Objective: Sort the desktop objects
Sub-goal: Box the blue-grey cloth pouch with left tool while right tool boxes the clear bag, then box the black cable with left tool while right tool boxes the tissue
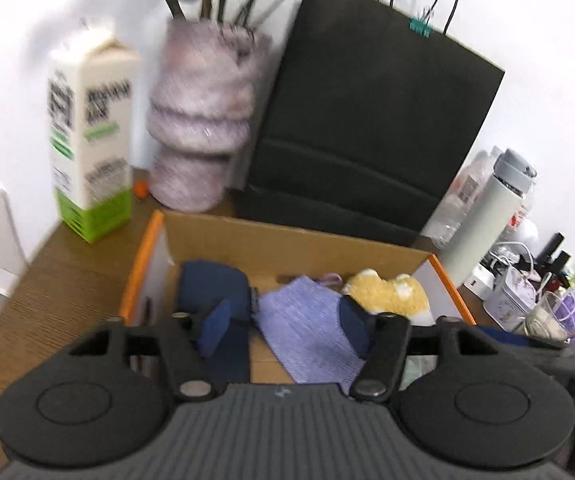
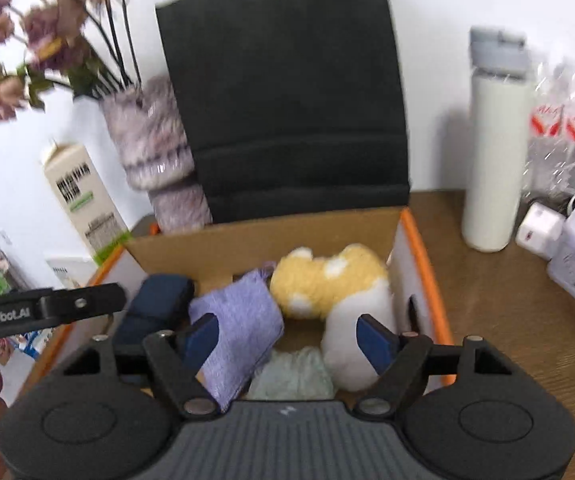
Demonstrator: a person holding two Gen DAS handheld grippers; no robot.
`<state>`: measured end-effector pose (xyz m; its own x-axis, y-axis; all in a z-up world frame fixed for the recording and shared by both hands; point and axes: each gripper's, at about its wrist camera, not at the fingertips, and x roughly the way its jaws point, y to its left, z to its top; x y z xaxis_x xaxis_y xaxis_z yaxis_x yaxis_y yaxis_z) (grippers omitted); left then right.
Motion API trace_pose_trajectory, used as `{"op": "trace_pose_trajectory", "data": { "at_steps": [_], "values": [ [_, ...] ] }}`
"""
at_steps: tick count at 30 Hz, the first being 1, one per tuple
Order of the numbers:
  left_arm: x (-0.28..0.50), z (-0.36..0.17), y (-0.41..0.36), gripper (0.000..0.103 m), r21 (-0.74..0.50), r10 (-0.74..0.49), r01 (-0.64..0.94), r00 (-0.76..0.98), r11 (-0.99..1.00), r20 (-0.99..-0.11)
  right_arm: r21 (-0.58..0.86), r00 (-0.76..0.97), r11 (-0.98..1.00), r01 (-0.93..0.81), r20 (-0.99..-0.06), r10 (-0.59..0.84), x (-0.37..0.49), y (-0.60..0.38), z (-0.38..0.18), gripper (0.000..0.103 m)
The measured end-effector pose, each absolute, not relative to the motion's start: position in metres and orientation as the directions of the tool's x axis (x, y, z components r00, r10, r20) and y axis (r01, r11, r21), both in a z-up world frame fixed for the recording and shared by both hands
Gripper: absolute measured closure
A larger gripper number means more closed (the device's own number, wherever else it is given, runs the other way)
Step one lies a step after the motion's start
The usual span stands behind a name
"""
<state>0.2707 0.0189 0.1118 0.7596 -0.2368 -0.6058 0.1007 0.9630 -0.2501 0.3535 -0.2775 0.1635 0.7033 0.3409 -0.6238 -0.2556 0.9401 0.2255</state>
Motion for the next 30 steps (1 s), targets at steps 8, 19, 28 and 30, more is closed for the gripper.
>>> {"op": "trace_pose_trajectory", "data": {
  "at_steps": [8,19,28,30],
  "values": [
    [0.209,0.155,0.023,0.001,-0.165,-0.167,0.091,0.831,0.982,-0.531,0.145,0.740,0.950,-0.275,-0.599,0.306,0.309,-0.288,0.212,0.012],
    [0.009,0.078,0.030,0.000,-0.070,-0.109,0.086,0.873,0.994,-0.475,0.105,0.767,0.960,-0.259,-0.582,0.270,0.137,-0.310,0.133,0.009],
    [-0.098,0.031,0.025,0.000,0.013,0.050,-0.050,0.905,0.999,-0.422,0.023,0.824,0.966,-0.259,-0.516,0.233,0.011,-0.328,0.095,0.009],
    [-0.099,0.029,0.019,0.000,0.045,0.058,-0.043,0.910,0.998,-0.410,0.040,0.820,0.965,-0.257,-0.519,0.240,0.005,-0.334,0.090,0.009]
  ]
}}
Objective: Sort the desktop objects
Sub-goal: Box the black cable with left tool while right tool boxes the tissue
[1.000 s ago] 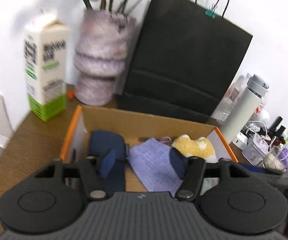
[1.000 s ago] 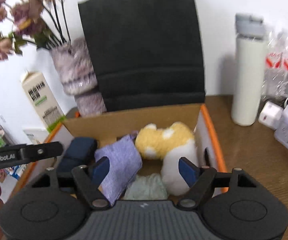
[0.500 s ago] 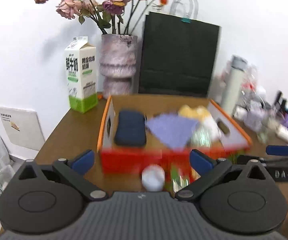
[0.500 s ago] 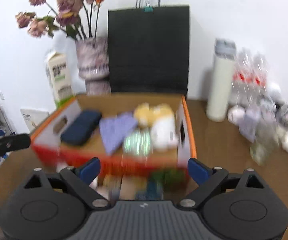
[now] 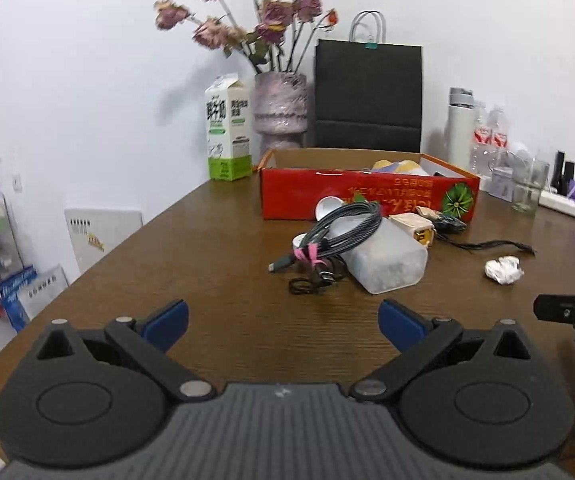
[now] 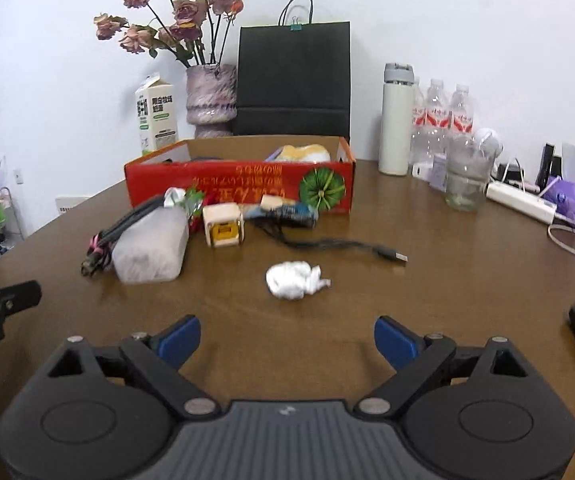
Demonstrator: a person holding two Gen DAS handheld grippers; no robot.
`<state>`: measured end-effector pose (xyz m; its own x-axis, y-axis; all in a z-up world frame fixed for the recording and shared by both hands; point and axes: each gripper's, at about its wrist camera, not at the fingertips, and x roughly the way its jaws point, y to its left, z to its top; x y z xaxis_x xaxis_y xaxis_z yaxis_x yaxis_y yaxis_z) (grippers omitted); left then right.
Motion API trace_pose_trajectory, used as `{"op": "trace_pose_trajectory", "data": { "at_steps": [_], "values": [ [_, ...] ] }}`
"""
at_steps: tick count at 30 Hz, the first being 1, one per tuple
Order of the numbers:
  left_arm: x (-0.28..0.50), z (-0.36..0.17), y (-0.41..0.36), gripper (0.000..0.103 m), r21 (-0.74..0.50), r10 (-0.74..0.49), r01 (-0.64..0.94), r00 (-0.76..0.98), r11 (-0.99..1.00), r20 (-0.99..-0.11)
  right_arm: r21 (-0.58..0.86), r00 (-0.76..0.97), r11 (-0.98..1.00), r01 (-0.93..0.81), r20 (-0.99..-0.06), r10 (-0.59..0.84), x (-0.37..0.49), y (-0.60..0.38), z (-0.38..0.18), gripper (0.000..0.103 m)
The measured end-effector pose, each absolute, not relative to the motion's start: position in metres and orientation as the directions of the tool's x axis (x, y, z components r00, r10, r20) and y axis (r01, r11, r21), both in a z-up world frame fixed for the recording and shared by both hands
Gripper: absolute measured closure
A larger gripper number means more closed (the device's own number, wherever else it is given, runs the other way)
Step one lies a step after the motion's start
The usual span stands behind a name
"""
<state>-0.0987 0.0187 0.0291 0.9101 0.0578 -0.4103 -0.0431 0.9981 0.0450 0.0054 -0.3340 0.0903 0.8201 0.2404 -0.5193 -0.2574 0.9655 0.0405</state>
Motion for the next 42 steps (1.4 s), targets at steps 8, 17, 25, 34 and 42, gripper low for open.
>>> {"op": "trace_pose_trajectory", "data": {
  "at_steps": [8,17,25,34,42],
  "values": [
    [-0.090,0.023,0.010,0.000,0.044,0.054,-0.037,0.887,0.998,-0.459,0.166,0.775,0.959,-0.230,-0.565,0.284,0.018,-0.347,0.082,0.009],
    [-0.025,0.034,0.067,0.024,-0.484,-0.220,-0.127,0.771,0.866,-0.597,0.121,0.771,0.964,-0.236,-0.581,0.261,0.022,-0.341,0.081,0.009],
    [0.035,0.038,0.067,0.031,-0.505,-0.179,-0.234,0.746,0.831,-0.641,0.024,0.772,0.963,-0.268,-0.592,0.230,0.041,-0.321,0.083,0.014],
    [0.047,0.026,0.069,0.049,-0.569,-0.231,-0.265,0.722,0.778,-0.652,-0.027,0.792,0.974,-0.224,-0.588,0.166,0.088,-0.304,0.086,0.035],
    [0.036,0.028,0.067,0.082,-0.585,-0.259,-0.182,0.766,0.790,-0.588,0.021,0.759,0.971,-0.238,-0.620,0.200,0.095,-0.303,0.077,0.074]
  ]
}}
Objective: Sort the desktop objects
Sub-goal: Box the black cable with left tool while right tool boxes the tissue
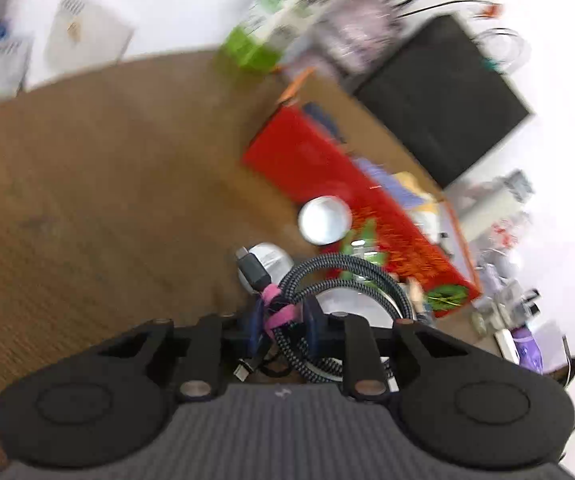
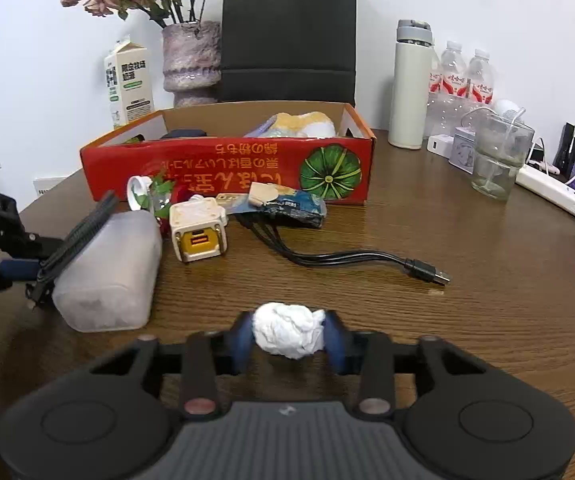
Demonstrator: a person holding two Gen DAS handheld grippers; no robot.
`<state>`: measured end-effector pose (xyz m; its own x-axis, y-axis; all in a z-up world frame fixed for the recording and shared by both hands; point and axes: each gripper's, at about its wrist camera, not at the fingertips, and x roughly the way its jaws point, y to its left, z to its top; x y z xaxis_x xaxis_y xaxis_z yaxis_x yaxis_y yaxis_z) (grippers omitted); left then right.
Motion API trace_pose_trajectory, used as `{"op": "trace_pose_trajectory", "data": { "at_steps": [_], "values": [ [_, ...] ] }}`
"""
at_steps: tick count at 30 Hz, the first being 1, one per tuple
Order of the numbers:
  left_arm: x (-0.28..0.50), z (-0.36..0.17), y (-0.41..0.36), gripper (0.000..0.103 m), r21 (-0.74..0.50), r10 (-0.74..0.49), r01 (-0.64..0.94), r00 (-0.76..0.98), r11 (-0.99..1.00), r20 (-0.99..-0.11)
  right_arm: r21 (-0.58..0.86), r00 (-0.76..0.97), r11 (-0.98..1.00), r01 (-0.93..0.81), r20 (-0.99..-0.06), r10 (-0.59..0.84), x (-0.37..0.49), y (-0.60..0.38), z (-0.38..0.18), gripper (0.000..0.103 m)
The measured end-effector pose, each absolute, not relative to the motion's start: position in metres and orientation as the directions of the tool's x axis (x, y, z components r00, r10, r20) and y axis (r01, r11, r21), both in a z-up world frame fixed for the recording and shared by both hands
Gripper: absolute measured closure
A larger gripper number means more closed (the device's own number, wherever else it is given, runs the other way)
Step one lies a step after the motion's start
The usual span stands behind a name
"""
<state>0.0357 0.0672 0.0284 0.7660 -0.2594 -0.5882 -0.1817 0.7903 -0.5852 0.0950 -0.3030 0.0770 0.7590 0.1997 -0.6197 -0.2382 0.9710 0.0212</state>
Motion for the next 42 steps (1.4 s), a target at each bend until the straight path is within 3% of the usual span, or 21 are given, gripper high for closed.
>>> {"op": "trace_pose_trajectory", "data": {
  "at_steps": [3,10,14,15,18,21,22,24,27,28,33,36,39,42],
  "values": [
    [0.019,0.045,0.062,0.083,-0.581,-0.278,-0.090,0.812,0.809,-0.513,-0.001,0.775,0.973,-0.232,-0.605,0.184,0.091,-0.301,0.079,0.081],
    [0.009,0.097,0.064,0.084,-0.532,-0.294,0.031,0.859,0.846,-0.418,0.021,0.832,0.969,-0.246,-0.509,0.222,0.083,-0.307,0.117,0.081],
    [0.066,0.136,0.067,0.091,-0.465,-0.275,0.039,0.849,0.884,-0.452,-0.014,0.857,0.945,-0.328,-0.425,0.291,0.102,-0.300,0.165,0.081],
    [0.084,0.144,0.065,0.102,-0.445,-0.270,0.048,0.851,0.894,-0.451,-0.024,0.860,0.937,-0.350,-0.406,0.311,0.113,-0.297,0.178,0.081],
    [0.147,0.158,0.052,0.102,-0.339,-0.240,0.070,0.837,0.938,-0.491,-0.011,0.848,0.916,-0.402,-0.382,0.367,0.156,-0.285,0.205,0.081],
    [0.187,0.145,0.046,0.102,-0.283,-0.205,0.049,0.804,0.958,-0.558,0.046,0.811,0.910,-0.411,-0.438,0.388,0.209,-0.270,0.206,0.081],
    [0.191,0.140,0.046,0.100,-0.243,-0.183,0.042,0.783,0.969,-0.594,0.053,0.802,0.913,-0.405,-0.459,0.383,0.224,-0.265,0.201,0.081],
    [0.174,0.132,0.054,0.094,-0.236,-0.234,0.113,0.778,0.965,-0.583,0.041,0.798,0.920,-0.389,-0.484,0.359,0.235,-0.260,0.190,0.081],
    [0.134,0.113,0.080,0.037,-0.246,-0.272,0.156,0.781,0.957,-0.562,0.051,0.780,0.902,-0.429,-0.483,0.398,0.231,-0.262,0.172,0.081],
    [0.127,0.104,0.088,0.033,-0.235,-0.271,0.165,0.786,0.958,-0.556,0.050,0.774,0.899,-0.434,-0.490,0.401,0.232,-0.262,0.166,0.080],
    [0.140,0.059,0.109,0.034,-0.127,-0.219,0.182,0.696,0.975,-0.684,0.054,0.748,0.896,-0.441,-0.529,0.400,0.241,-0.250,0.153,0.080],
    [0.141,0.041,0.114,0.033,-0.124,-0.242,0.220,0.672,0.968,-0.699,0.058,0.750,0.894,-0.445,-0.521,0.407,0.240,-0.251,0.157,0.080],
    [0.145,0.030,0.108,0.036,-0.084,-0.236,0.250,0.672,0.965,-0.702,0.070,0.750,0.899,-0.432,-0.526,0.401,0.240,-0.253,0.155,0.080],
    [0.146,0.031,0.100,0.086,-0.057,-0.221,0.259,0.666,0.964,-0.713,0.060,0.743,0.898,-0.435,-0.538,0.397,0.238,-0.251,0.150,0.080]
  ]
}}
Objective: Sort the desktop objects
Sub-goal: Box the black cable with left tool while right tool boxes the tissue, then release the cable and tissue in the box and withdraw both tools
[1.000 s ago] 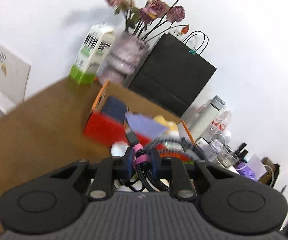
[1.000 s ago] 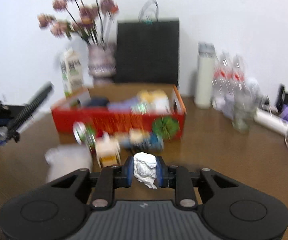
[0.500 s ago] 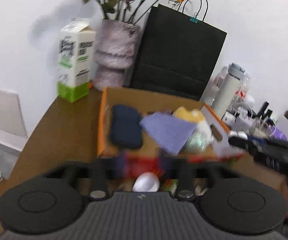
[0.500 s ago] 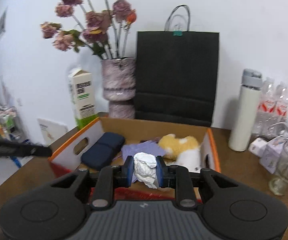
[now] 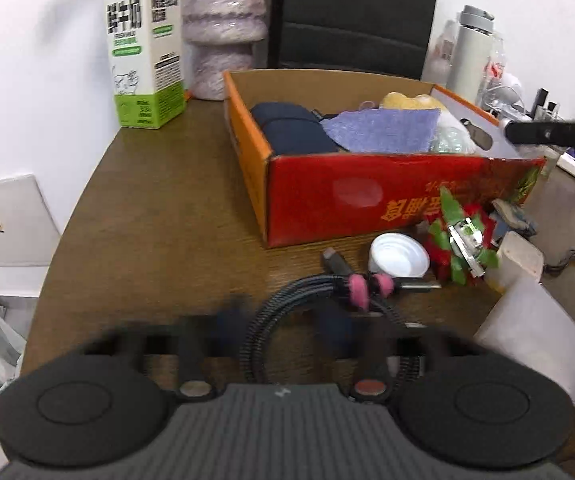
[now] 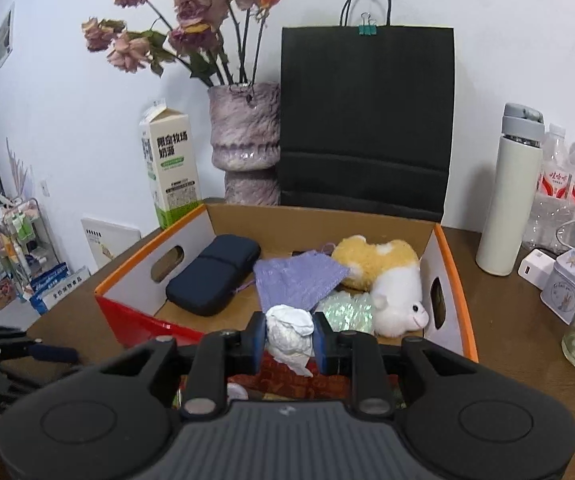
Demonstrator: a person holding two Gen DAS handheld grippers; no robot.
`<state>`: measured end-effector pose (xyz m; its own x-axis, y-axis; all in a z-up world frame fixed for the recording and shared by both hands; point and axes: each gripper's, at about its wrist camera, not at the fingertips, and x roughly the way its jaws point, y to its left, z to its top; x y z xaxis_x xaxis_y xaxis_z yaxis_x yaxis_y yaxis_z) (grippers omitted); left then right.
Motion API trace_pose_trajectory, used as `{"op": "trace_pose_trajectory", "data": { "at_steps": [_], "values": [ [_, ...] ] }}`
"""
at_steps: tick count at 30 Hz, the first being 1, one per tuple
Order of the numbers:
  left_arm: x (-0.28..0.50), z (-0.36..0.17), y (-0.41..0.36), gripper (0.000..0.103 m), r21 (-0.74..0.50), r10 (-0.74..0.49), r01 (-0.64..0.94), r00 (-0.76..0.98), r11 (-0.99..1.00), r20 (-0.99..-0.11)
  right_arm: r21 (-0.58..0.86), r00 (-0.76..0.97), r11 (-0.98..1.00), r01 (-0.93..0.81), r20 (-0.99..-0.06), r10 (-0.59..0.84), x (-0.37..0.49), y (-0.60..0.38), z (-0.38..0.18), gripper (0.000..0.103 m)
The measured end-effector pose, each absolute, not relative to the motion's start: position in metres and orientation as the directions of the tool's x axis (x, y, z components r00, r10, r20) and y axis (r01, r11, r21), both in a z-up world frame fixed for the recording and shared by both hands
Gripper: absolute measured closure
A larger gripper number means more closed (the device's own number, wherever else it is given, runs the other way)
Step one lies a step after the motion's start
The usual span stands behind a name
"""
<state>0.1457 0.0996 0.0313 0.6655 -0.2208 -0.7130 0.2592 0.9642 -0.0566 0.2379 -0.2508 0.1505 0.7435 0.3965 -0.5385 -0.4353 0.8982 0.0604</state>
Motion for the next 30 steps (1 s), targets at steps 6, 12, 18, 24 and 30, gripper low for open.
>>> {"op": "trace_pose_trajectory", "data": {
  "at_steps": [6,12,18,24,30],
  "values": [
    [0.124,0.064,0.087,0.094,-0.089,-0.251,0.254,0.730,0.963,-0.636,0.058,0.743,0.892,-0.448,-0.530,0.408,0.237,-0.248,0.154,0.080],
    [0.144,0.145,0.087,0.093,-0.207,-0.316,0.244,0.811,0.948,-0.492,0.177,0.711,0.875,-0.450,-0.522,0.471,0.271,-0.245,0.171,0.080],
    [0.258,0.137,0.058,0.090,-0.230,-0.222,0.103,0.781,0.968,-0.583,0.327,0.659,0.875,-0.356,-0.576,0.484,0.338,-0.231,0.168,0.029],
    [0.263,0.110,0.053,0.044,-0.238,-0.251,0.137,0.788,0.962,-0.562,0.259,0.724,0.910,-0.324,-0.551,0.415,0.332,-0.246,0.182,0.024],
    [0.223,0.120,0.065,0.033,-0.216,-0.214,0.102,0.772,0.971,-0.599,0.089,0.740,0.937,-0.337,-0.591,0.322,0.300,-0.254,0.176,0.022]
  ]
}}
